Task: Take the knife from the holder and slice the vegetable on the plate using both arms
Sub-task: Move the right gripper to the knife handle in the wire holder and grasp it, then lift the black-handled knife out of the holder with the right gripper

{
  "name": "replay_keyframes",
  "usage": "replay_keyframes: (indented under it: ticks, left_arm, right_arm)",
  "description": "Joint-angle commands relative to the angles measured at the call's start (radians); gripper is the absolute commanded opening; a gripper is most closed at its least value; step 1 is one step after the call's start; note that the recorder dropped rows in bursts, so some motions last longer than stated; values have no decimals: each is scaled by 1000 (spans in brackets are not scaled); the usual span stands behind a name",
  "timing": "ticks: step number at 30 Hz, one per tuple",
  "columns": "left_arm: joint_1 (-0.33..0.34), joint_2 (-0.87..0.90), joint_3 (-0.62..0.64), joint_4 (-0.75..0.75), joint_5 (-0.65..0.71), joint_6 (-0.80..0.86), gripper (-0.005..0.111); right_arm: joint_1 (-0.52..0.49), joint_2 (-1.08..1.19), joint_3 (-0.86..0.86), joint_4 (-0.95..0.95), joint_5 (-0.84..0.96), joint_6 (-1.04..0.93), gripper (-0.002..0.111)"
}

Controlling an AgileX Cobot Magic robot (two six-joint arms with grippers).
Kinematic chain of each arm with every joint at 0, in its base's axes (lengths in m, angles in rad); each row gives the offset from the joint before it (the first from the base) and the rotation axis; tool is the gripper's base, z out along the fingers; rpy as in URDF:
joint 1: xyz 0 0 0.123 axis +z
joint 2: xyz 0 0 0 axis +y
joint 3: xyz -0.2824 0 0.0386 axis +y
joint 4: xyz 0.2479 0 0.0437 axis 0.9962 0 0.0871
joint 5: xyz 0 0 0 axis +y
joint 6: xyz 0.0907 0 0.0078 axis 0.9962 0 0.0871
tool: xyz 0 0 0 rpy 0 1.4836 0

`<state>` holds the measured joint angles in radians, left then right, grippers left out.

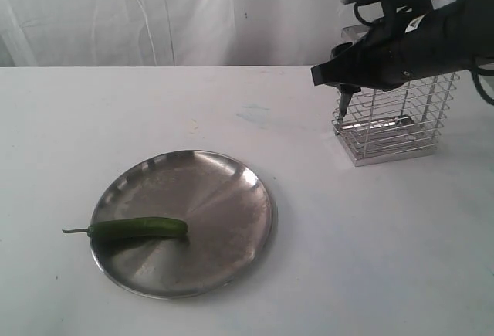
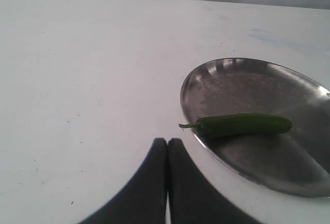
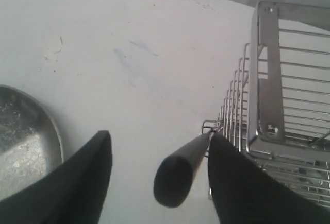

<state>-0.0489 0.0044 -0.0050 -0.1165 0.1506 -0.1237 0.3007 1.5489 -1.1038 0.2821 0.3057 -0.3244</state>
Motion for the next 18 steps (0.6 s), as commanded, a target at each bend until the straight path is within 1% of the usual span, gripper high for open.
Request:
replay_keyframes:
  ticks: [1, 6, 11, 14, 18]
  left_arm:
    - [-3, -4, 5, -5, 0, -8, 0]
    - [-3, -4, 5, -5, 0, -8, 0]
    - [-3, -4, 5, -5, 0, -8, 0]
    - [-3, -4, 5, -5, 0, -8, 0]
    - [-3, -4, 5, -5, 0, -8, 0]
  right_arm:
    - [2, 45, -2, -6, -39, -10, 53]
    - [2, 54, -5, -13, -59, -12, 52]
    - [-2, 61, -5, -30, -60, -12, 47]
    - [-2, 63, -5, -30, -57, -12, 39]
    - [-2, 63, -5, -30, -41, -12, 21]
